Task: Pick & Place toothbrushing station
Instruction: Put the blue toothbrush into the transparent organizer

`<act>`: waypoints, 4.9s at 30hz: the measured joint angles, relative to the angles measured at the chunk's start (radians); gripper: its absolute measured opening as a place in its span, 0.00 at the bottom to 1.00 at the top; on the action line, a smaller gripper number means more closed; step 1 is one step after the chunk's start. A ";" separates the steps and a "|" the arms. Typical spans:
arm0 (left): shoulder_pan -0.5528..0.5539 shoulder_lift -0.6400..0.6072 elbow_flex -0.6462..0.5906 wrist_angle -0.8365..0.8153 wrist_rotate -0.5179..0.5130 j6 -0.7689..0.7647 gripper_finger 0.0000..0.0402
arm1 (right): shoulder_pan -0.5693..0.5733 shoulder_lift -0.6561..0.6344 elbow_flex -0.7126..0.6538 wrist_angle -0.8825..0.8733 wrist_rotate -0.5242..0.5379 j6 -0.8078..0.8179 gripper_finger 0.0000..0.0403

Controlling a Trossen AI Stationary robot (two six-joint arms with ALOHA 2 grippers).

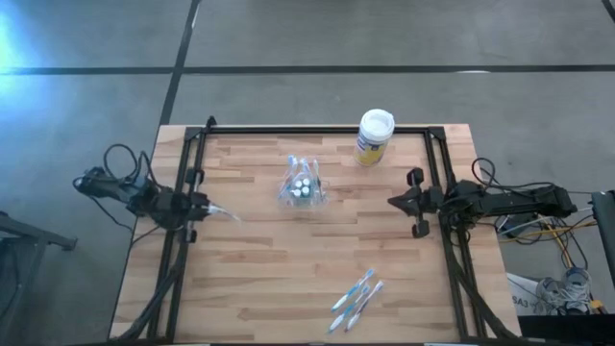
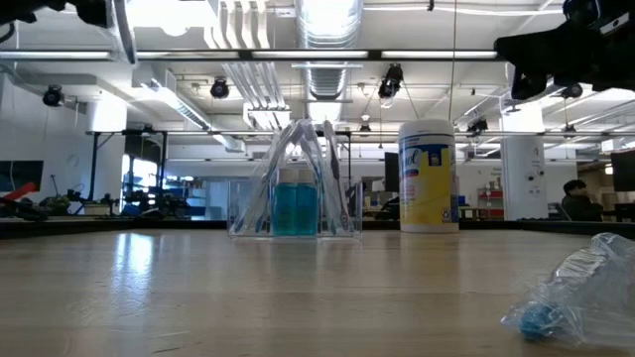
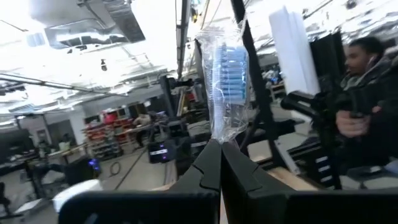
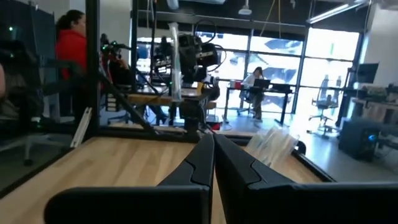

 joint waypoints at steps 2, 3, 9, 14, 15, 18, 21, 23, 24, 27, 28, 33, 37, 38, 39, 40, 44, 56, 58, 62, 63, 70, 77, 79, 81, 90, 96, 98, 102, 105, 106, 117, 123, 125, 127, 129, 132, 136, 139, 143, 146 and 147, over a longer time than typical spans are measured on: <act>0.015 0.021 0.012 -0.001 0.002 0.009 0.00 | 0.000 0.001 0.000 0.016 0.006 -0.002 0.02; 0.021 0.035 0.020 0.010 0.002 0.012 0.00 | 0.000 0.001 0.000 0.031 0.017 -0.002 0.02; 0.041 0.171 0.107 0.121 0.002 0.076 0.00 | 0.000 0.001 0.000 0.023 0.028 0.067 0.02; 0.080 0.317 0.256 0.093 0.029 0.143 0.00 | 0.000 0.001 0.000 0.019 0.027 0.081 0.02; 0.095 0.347 0.288 0.070 0.048 0.160 0.00 | 0.000 0.001 0.000 0.018 0.027 0.081 0.02; 0.167 0.442 0.366 0.050 0.062 0.178 0.00 | 0.000 0.001 0.000 0.018 0.026 0.077 0.02; 0.290 0.527 0.419 0.051 0.112 0.168 0.00 | 0.000 0.001 0.000 0.017 0.026 0.073 0.02; 0.394 0.575 0.430 0.070 0.242 0.126 0.00 | 0.000 0.001 0.000 0.018 0.026 0.073 0.02; 0.452 0.599 0.430 0.099 0.327 0.093 0.00 | 0.000 0.001 0.000 0.018 0.026 0.073 0.02; 0.618 0.682 0.397 0.245 0.573 -0.072 0.00 | 0.000 0.001 0.000 0.018 0.026 0.073 0.02; 0.659 0.706 0.389 0.322 0.622 -0.131 0.00 | 0.000 0.001 0.000 0.018 0.026 0.068 0.02; 0.744 0.807 0.316 0.504 0.662 -0.258 0.00 | 0.000 0.007 0.000 0.017 0.026 0.054 0.02; 0.745 0.825 0.265 0.517 0.625 -0.245 0.00 | 0.000 0.014 0.000 0.013 0.026 0.054 0.02; 0.745 0.825 0.248 0.518 0.596 -0.241 0.00 | 0.000 0.014 0.000 0.013 0.026 0.054 0.02; 0.745 0.829 0.231 0.521 0.562 -0.240 0.00 | 0.000 0.014 0.000 0.013 0.026 0.051 0.02; 0.745 0.835 0.213 0.525 0.528 -0.239 0.00 | 0.000 0.015 0.000 0.012 0.026 0.050 0.02; 0.744 0.849 0.136 0.620 0.457 -0.240 0.00 | 0.000 0.019 0.000 0.011 0.026 0.039 0.02; 0.740 0.944 0.005 0.792 0.354 -0.274 0.00 | 0.000 0.021 0.000 0.018 0.028 0.032 0.02; 0.740 0.979 0.006 0.831 0.348 -0.274 0.00 | 0.000 0.021 0.000 0.018 0.029 0.029 0.02; 0.740 1.055 0.006 0.861 0.348 -0.263 0.00 | 0.000 0.021 0.000 0.019 0.029 0.029 0.02; 0.740 1.071 0.006 0.878 0.348 -0.259 0.00 | 0.000 0.021 0.000 0.019 0.029 0.029 0.02; 0.740 1.158 0.006 0.905 0.346 -0.248 0.00 | 0.000 0.020 0.000 0.019 0.030 0.028 0.02; 0.740 1.237 0.018 0.916 0.337 -0.248 0.00 | 0.000 0.020 0.000 0.019 0.030 0.029 0.02; 0.740 1.256 0.020 0.920 0.337 -0.248 0.00 | 0.000 0.020 0.000 0.019 0.031 0.029 0.02; 0.740 1.271 0.020 0.932 0.337 -0.248 0.00 | 0.000 0.020 0.000 0.019 0.031 0.029 0.02; 0.740 1.298 0.014 0.938 0.330 -0.248 0.00 | 0.000 0.020 0.000 0.019 0.031 0.032 0.02; 0.740 1.295 0.014 0.935 0.311 -0.312 0.02 | 0.000 0.020 0.000 0.019 0.030 0.032 0.02; 0.740 1.294 0.015 0.933 0.308 -0.319 0.05 | 0.000 0.020 0.000 0.019 0.031 0.032 0.02; 0.740 1.292 0.016 0.934 0.307 -0.318 0.15 | 0.000 0.020 0.000 0.019 0.030 0.032 0.02; 0.740 1.280 0.014 0.934 0.307 -0.318 0.23 | 0.000 0.020 0.000 0.019 0.030 0.032 0.02; 0.740 1.273 0.012 0.935 0.307 -0.318 0.26 | 0.000 0.020 0.000 0.019 0.030 0.032 0.02; 0.739 1.123 0.010 0.886 0.312 -0.319 0.49 | 0.000 0.020 0.000 0.019 0.030 0.039 0.02; 0.730 0.943 0.026 0.814 0.340 -0.367 0.48 | 0.000 0.020 0.000 0.019 0.030 0.039 0.02; 0.722 0.872 0.042 0.734 0.337 -0.382 0.47 | 0.000 0.020 0.000 0.019 0.030 0.040 0.02; 0.700 0.809 0.063 0.638 0.338 -0.383 0.45 | 0.000 0.020 0.000 0.019 0.030 0.040 0.02; 0.669 0.760 0.089 0.546 0.339 -0.376 0.41 | 0.000 0.020 0.000 0.019 0.030 0.040 0.02; 0.602 0.719 0.139 0.449 0.337 -0.373 0.31 | 0.000 0.021 0.000 0.019 0.030 0.040 0.02; 0.491 0.728 0.205 0.403 0.328 -0.337 0.11 | 0.000 0.021 0.000 0.020 0.030 0.040 0.02; 0.406 0.763 0.270 0.338 0.284 -0.307 0.02 | 0.000 0.021 0.000 0.020 0.030 0.040 0.02; 0.339 0.836 0.379 0.182 0.217 -0.318 0.03 | 0.000 0.020 0.000 0.020 0.030 0.043 0.02; 0.312 0.908 0.447 0.096 0.216 -0.325 0.01 | 0.000 0.020 0.000 0.016 0.030 0.042 0.02; 0.304 0.936 0.465 0.093 0.216 -0.336 0.01 | 0.000 0.020 0.000 0.014 0.030 0.042 0.02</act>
